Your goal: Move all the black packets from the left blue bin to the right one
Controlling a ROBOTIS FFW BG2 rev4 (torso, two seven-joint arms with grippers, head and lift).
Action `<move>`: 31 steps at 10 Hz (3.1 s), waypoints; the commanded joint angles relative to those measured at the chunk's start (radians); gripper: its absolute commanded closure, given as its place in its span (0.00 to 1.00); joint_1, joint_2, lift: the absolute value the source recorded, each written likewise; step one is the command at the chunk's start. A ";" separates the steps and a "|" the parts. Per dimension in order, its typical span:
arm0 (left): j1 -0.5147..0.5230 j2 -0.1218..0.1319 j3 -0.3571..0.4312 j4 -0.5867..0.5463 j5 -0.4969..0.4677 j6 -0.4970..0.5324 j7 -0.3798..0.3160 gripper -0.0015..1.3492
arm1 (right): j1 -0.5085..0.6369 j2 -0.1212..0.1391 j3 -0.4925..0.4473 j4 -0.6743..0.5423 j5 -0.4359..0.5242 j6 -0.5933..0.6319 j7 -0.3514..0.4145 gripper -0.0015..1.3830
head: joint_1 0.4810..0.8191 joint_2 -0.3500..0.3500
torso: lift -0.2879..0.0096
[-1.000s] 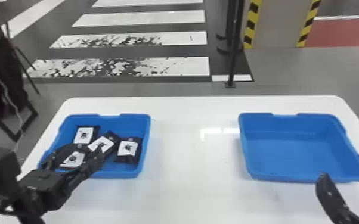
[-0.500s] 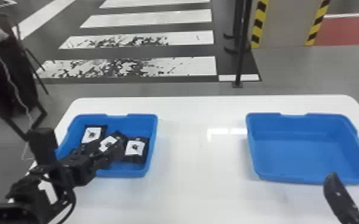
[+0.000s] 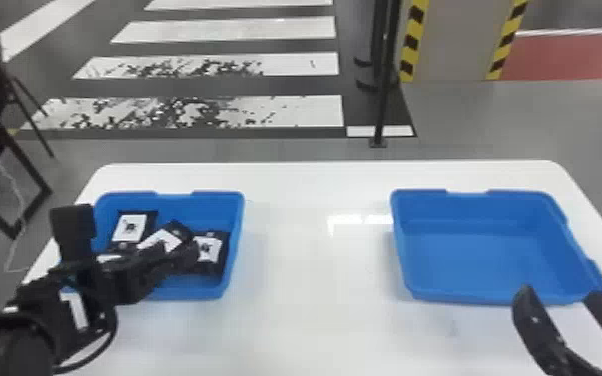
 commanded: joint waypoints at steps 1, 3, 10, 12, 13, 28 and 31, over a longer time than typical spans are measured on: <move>-0.036 -0.008 0.014 0.032 -0.028 0.053 0.002 0.35 | 0.000 0.001 0.000 0.002 -0.002 0.000 0.000 0.21 | 0.63 0.62 | 0.50; -0.104 0.026 -0.060 0.154 0.044 0.080 -0.004 0.35 | -0.003 0.001 0.000 0.004 -0.006 0.000 0.002 0.21 | 0.63 0.64 | 0.50; -0.087 0.055 -0.080 0.098 0.018 0.139 -0.039 0.89 | 0.000 0.001 0.006 0.009 -0.024 0.000 0.003 0.21 | 0.63 0.55 | 0.50; 0.033 0.054 -0.006 -0.180 -0.036 0.293 -0.039 0.89 | 0.000 0.001 0.008 0.009 -0.030 0.000 0.005 0.21 | 0.63 0.57 | 0.50; 0.082 0.051 0.008 -0.261 -0.016 0.303 -0.041 0.89 | 0.000 0.001 0.008 0.009 -0.036 0.000 0.006 0.21 | 0.63 0.60 | 0.50; 0.085 0.000 -0.259 -0.393 0.235 0.306 -0.174 0.89 | -0.410 -0.025 0.109 0.203 -0.377 0.523 0.287 0.23 | 0.63 0.42 | 0.50; 0.072 -0.001 -0.277 -0.369 0.249 0.306 -0.177 0.89 | -0.437 -0.038 0.147 0.215 -0.441 0.618 0.324 0.23 | 0.63 0.46 | 0.50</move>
